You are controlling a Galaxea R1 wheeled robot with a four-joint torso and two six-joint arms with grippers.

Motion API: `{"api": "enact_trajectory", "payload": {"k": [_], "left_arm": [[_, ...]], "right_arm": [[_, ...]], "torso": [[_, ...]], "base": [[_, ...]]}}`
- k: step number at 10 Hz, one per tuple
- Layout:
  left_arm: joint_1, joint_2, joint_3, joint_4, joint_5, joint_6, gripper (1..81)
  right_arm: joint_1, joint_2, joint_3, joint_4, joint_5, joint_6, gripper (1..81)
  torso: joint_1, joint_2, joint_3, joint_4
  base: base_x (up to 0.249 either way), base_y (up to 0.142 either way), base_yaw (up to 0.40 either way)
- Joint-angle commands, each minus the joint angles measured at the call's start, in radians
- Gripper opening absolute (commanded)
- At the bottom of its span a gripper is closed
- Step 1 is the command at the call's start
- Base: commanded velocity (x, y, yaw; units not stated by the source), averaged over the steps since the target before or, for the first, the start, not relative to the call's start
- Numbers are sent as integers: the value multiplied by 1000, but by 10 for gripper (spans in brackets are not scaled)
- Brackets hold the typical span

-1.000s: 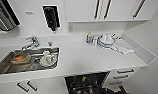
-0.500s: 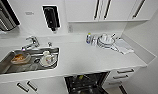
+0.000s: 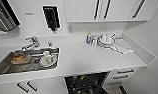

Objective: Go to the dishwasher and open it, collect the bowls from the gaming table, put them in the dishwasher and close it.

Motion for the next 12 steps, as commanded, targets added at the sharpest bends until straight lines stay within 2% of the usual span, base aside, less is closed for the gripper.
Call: {"api": "enact_trajectory", "payload": {"k": [1,3,6,9,12], "left_arm": [[-5,2,-3,6,36,4,811],[-8,5,-3,6,38,4,811],[-9,7,-3,6,38,4,811],[-11,10,-3,9,38,6,811],[-15,18,-3,9,55,4,811]], "right_arm": [[-97,82,-195,-69,146,-5,811],[-125,111,-252,-74,192,-10,811],[-160,145,-290,-77,194,-33,811],[-208,226,-409,-77,204,-70,811],[-249,267,-529,-71,293,-79,811]], "torso": [[64,-100,0,0],[94,-148,0,0],[159,-253,0,0],[225,-358,1,0],[293,-466,2,0]], "base": [[0,0,0],[0,0,0],[0,0,0],[0,0,0],[0,0,0]]}}
